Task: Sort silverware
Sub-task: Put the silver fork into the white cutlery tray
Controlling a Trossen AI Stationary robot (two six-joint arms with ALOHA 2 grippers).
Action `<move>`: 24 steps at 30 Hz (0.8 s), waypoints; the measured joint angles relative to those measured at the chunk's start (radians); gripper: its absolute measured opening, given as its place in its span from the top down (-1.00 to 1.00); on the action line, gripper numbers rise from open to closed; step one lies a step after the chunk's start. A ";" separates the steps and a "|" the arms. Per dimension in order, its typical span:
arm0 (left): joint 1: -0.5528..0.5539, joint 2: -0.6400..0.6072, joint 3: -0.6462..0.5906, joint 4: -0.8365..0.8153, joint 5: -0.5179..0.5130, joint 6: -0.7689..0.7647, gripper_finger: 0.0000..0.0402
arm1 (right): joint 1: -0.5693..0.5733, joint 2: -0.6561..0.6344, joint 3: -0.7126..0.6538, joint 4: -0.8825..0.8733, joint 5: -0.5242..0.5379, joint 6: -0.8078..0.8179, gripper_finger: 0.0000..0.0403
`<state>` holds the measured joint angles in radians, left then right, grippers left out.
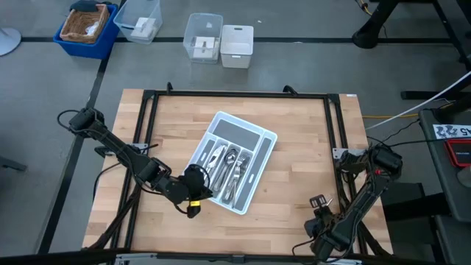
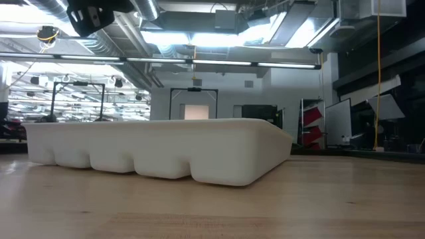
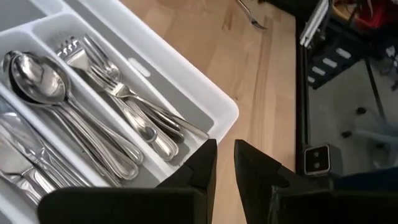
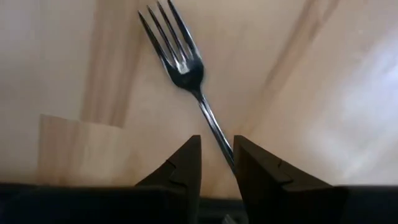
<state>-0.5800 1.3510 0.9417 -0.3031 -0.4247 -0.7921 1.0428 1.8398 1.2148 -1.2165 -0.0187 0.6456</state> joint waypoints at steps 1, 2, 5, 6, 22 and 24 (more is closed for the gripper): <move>0.000 0.000 0.000 0.000 -0.007 -0.012 0.77 | 0.000 -0.010 -0.018 0.030 -0.005 0.000 0.53; 0.000 0.000 0.000 0.000 -0.009 -0.020 0.77 | 0.000 -0.020 -0.036 0.058 -0.011 0.000 0.53; 0.000 0.000 0.000 0.000 -0.019 -0.042 0.77 | 0.000 -0.050 -0.081 0.116 -0.017 0.000 0.53; 0.000 0.000 0.000 0.000 -0.023 -0.045 0.77 | 0.000 -0.056 -0.093 0.125 -0.017 0.000 0.53; 0.000 0.000 0.000 0.000 -0.060 -0.050 0.77 | 0.000 -0.067 -0.212 0.272 -0.009 -0.024 0.53; 0.000 0.000 0.000 0.000 -0.060 -0.050 0.77 | -0.003 -0.072 -0.239 0.304 -0.032 -0.026 0.53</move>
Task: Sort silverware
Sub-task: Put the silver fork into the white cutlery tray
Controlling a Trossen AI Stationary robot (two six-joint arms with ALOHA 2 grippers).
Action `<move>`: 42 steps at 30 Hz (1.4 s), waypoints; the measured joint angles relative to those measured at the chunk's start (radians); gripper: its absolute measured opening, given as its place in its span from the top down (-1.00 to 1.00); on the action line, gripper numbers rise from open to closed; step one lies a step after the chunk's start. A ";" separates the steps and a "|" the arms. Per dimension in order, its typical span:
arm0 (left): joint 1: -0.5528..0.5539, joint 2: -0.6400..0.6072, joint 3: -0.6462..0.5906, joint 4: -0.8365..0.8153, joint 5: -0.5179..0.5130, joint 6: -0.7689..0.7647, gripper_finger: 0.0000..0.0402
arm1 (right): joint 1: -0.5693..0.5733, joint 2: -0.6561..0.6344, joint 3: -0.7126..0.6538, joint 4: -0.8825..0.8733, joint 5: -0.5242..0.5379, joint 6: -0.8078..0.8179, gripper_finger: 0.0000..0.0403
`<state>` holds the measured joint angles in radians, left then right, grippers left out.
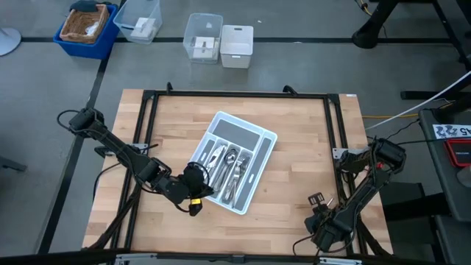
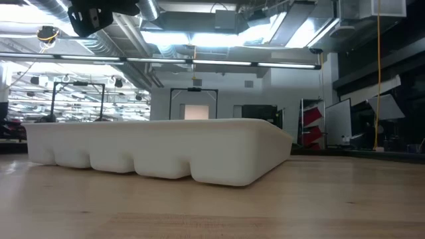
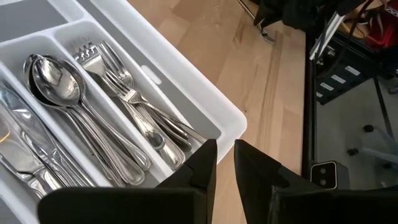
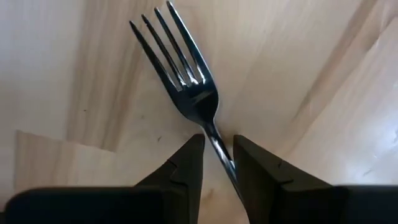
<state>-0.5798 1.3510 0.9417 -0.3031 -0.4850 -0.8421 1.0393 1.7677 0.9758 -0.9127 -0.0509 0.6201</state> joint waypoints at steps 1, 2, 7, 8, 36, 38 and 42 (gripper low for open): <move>0.000 0.000 0.000 0.000 0.000 0.000 0.77 | 0.000 0.000 -0.011 0.014 -0.011 0.000 0.53; 0.000 0.000 0.000 0.000 0.000 0.000 0.77 | -0.001 0.000 -0.020 0.027 -0.022 0.000 0.53; 0.000 0.000 0.000 0.000 0.000 0.000 0.77 | -0.001 0.001 -0.021 0.041 -0.038 0.000 0.65; 0.000 0.000 0.000 0.000 0.000 0.000 0.77 | -0.001 0.001 -0.019 0.043 -0.045 0.001 0.70; -0.157 -0.318 0.000 -0.057 -0.038 0.173 0.77 | -0.282 0.012 0.154 0.503 0.044 0.443 0.98; -0.189 -0.367 0.000 -0.106 -0.093 0.190 0.77 | -0.317 0.012 0.178 0.588 0.114 0.468 0.97; -0.247 -0.448 0.000 -0.214 -0.198 0.187 0.77 | -0.391 0.010 0.218 0.736 0.312 0.510 0.97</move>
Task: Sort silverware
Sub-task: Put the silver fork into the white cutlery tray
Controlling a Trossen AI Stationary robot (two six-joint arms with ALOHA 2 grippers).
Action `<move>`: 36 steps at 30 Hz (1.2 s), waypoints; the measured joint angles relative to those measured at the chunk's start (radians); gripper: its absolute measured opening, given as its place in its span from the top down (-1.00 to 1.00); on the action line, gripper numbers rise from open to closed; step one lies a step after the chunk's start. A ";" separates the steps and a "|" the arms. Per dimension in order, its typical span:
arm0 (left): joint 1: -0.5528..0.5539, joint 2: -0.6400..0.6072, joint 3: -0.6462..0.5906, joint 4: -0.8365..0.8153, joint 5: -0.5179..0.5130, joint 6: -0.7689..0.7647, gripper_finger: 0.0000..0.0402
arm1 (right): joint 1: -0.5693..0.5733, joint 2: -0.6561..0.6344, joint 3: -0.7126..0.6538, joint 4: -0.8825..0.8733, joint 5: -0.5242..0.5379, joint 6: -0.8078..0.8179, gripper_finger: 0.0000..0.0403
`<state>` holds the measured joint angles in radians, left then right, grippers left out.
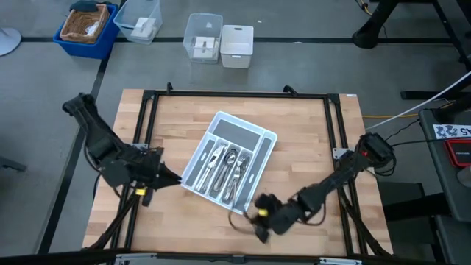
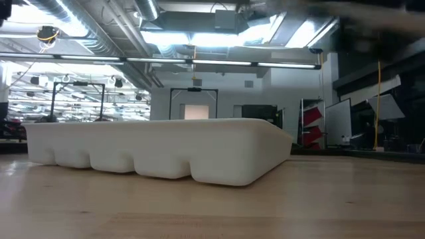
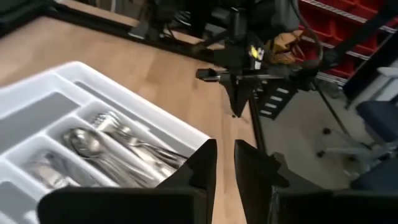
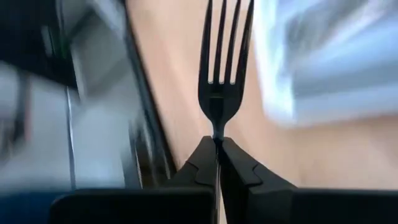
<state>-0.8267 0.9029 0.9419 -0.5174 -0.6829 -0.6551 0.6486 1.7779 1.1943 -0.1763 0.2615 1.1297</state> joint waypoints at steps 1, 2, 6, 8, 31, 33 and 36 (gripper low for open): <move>-0.012 -0.013 0.000 -0.017 -0.021 0.000 0.77 | -0.021 0.000 0.005 0.032 0.050 0.009 0.97; -0.022 -0.023 0.000 -0.026 -0.040 -0.001 0.77 | -0.045 0.000 0.008 0.066 0.100 0.019 0.97; -0.044 -0.034 0.000 -0.033 -0.091 0.001 0.77 | -0.141 0.005 0.011 0.140 0.234 0.098 0.97; -0.047 -0.033 0.000 -0.035 -0.104 0.000 0.77 | -0.190 0.014 0.011 0.136 0.241 0.149 0.96; -0.097 -0.065 0.000 -0.185 -0.156 -0.087 0.77 | -0.323 0.177 0.010 0.053 0.159 0.626 0.95; -0.102 -0.065 0.000 -0.186 -0.156 -0.088 0.77 | -0.325 0.187 0.011 0.054 0.164 0.632 0.94; -0.107 -0.065 0.000 -0.188 -0.156 -0.088 0.77 | -0.332 0.198 0.012 0.056 0.167 0.632 0.94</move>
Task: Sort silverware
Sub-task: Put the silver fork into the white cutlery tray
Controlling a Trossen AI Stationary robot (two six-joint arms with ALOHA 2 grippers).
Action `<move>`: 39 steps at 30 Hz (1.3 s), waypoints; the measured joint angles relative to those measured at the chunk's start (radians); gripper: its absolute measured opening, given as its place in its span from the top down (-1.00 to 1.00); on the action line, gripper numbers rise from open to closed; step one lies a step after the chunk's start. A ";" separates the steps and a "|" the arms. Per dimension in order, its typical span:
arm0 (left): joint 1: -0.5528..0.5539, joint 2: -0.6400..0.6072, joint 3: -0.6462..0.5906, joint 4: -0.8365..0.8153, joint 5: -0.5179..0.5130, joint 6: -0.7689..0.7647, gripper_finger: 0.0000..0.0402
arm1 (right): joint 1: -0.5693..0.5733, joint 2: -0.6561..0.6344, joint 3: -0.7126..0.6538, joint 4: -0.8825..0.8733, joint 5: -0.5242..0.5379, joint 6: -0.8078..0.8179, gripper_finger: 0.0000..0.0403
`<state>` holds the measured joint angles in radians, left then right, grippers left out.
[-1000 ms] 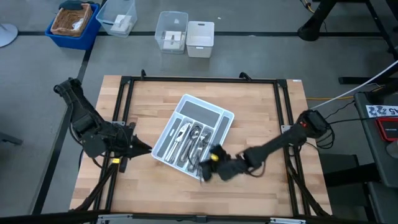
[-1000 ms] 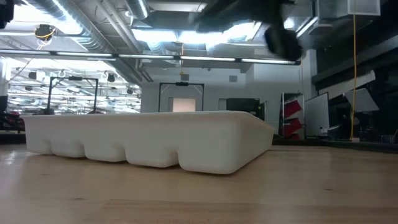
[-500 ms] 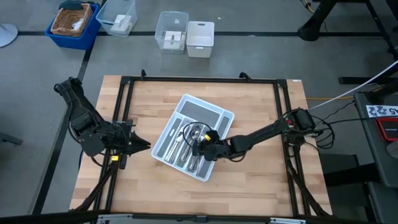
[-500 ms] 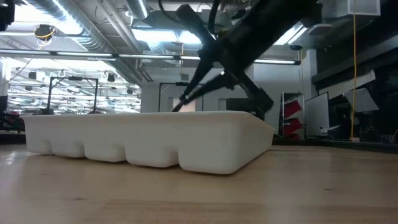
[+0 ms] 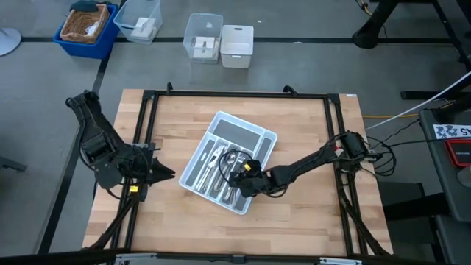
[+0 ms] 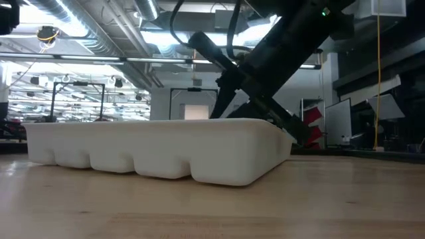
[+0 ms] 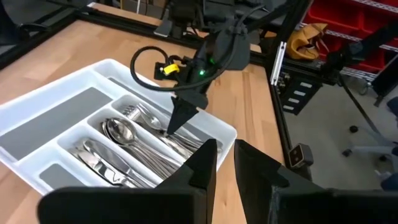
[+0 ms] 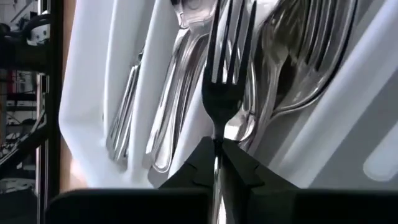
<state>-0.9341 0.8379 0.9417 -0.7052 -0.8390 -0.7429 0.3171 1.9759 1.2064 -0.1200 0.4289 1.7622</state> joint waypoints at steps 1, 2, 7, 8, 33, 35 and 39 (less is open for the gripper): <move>-0.002 0.000 0.000 -0.001 0.000 0.000 0.77 | -0.005 0.000 0.000 0.000 0.000 0.000 0.93; -0.003 0.000 0.000 -0.001 0.000 0.000 0.77 | -0.009 0.000 0.000 -0.002 -0.003 -0.001 0.92; -0.003 0.000 0.000 -0.002 0.000 -0.008 0.77 | -0.034 0.003 0.000 -0.007 -0.002 0.002 0.74; -0.003 0.000 0.000 -0.002 0.000 -0.008 0.77 | -0.041 0.003 0.000 -0.011 -0.002 0.012 0.70; -0.018 0.000 0.000 -0.018 0.001 -0.009 0.77 | -0.117 -0.009 0.000 -0.061 -0.099 0.029 0.70; -0.034 -0.002 0.000 -0.018 0.001 -0.009 0.77 | -0.116 -0.018 -0.001 -0.069 -0.092 0.004 0.70; -0.069 -0.008 0.000 -0.017 0.001 -0.014 0.77 | -0.116 -0.029 -0.002 -0.085 -0.090 -0.026 0.70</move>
<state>-1.0032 0.8300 0.9417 -0.7223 -0.8383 -0.7570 0.2012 1.9465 1.2045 -0.2049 0.3389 1.7361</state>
